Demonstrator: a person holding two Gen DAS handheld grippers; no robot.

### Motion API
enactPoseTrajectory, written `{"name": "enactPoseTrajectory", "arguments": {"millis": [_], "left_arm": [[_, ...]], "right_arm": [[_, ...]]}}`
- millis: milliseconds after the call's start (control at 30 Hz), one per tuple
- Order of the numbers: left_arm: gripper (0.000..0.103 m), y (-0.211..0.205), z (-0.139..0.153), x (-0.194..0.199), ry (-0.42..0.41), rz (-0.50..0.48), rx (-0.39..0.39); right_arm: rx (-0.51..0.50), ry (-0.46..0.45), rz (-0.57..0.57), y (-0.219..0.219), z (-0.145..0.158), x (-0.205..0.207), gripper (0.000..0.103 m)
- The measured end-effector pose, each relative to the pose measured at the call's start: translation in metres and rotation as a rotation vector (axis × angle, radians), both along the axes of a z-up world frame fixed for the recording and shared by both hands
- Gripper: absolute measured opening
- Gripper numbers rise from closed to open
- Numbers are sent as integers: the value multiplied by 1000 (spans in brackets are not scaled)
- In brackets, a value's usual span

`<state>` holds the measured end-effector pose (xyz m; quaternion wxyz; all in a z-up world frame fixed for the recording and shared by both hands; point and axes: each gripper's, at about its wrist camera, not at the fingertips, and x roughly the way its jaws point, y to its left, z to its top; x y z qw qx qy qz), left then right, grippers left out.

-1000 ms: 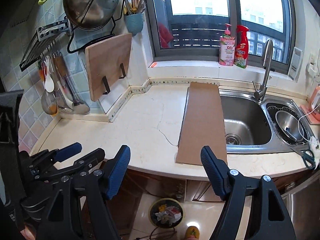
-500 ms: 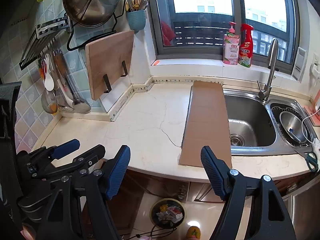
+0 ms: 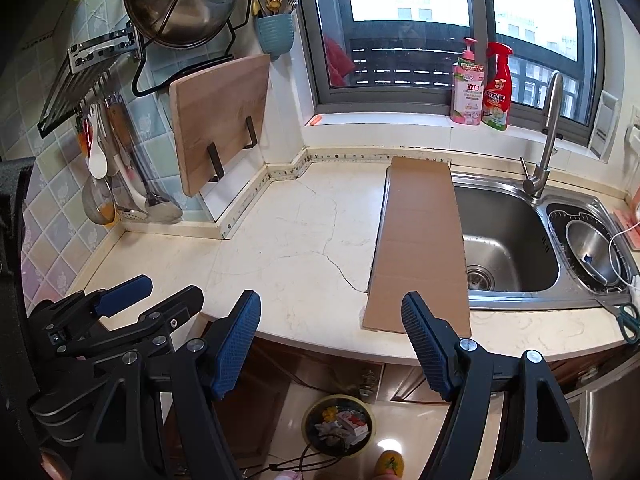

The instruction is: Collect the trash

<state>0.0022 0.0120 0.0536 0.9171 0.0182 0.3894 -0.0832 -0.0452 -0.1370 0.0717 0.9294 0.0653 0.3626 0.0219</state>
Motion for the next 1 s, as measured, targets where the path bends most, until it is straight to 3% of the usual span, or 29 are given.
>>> {"name": "enactPoseTrajectory", "arguments": {"millis": [1000], "left_arm": [[56,-28,5,-1,-34,57,46]], "right_arm": [[25,-12,4,-9,-13,5,74]]}}
